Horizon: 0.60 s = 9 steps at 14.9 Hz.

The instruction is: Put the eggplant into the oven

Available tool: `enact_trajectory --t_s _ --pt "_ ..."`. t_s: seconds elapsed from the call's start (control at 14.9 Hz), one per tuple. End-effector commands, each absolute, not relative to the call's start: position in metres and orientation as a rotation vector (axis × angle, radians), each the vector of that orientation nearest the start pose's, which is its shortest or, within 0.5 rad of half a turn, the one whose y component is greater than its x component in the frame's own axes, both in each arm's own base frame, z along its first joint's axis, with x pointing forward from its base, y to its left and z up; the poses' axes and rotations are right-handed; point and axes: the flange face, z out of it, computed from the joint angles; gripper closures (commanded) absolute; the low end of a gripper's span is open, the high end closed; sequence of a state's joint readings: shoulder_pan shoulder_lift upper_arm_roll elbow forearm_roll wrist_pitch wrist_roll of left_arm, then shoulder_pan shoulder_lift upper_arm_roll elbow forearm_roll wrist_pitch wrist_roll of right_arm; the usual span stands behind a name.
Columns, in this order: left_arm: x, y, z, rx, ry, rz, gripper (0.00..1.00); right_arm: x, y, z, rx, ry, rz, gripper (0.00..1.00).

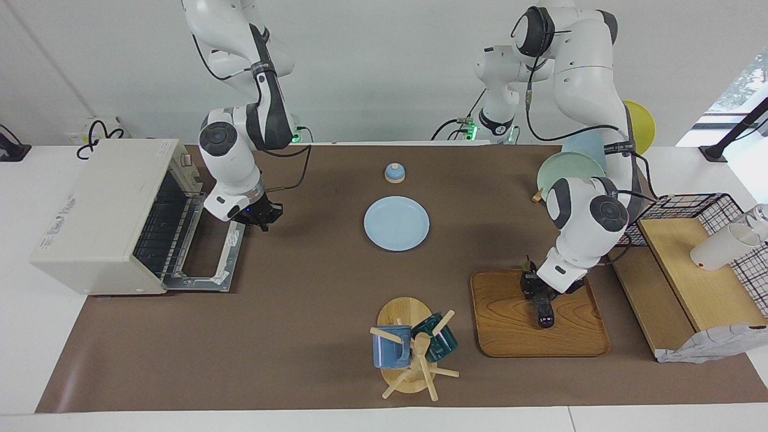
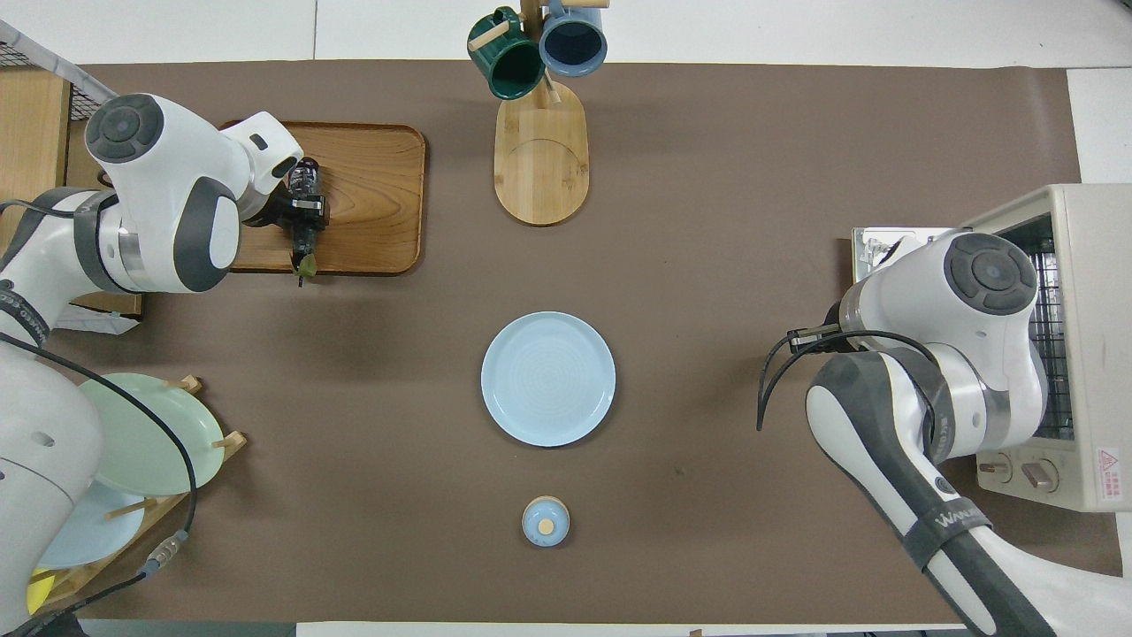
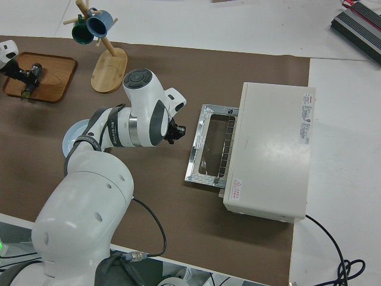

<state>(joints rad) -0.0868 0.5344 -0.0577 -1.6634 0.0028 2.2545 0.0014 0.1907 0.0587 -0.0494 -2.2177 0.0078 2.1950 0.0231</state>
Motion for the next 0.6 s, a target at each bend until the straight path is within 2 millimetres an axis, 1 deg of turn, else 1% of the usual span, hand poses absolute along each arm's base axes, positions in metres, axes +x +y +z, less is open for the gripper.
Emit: enact_trajectory --t_s 0.0,0.2,0.27,0.4,0.54 --pt "0.679 -0.095 0.313 -3.141 0.246 -0.058 1.0 0.52 0.075 0.345 -3.155 -0.139 0.152 1.0" --pt "0.678 -0.095 0.319 -3.144 0.24 -0.056 1.0 0.521 0.078 0.346 -3.155 -0.144 0.138 1.0" --pt "0.676 -0.094 0.328 -3.152 0.23 -0.05 1.0 0.521 0.079 0.346 -3.155 -0.14 0.133 1.0" --pt "0.667 -0.095 0.361 -3.177 0.199 -0.035 1.0 0.521 0.079 0.346 -3.155 -0.14 0.131 1.0" --pt "0.65 -0.096 0.404 -3.2 0.129 0.014 1.0 0.521 0.081 0.347 -3.155 -0.147 0.126 1.0"
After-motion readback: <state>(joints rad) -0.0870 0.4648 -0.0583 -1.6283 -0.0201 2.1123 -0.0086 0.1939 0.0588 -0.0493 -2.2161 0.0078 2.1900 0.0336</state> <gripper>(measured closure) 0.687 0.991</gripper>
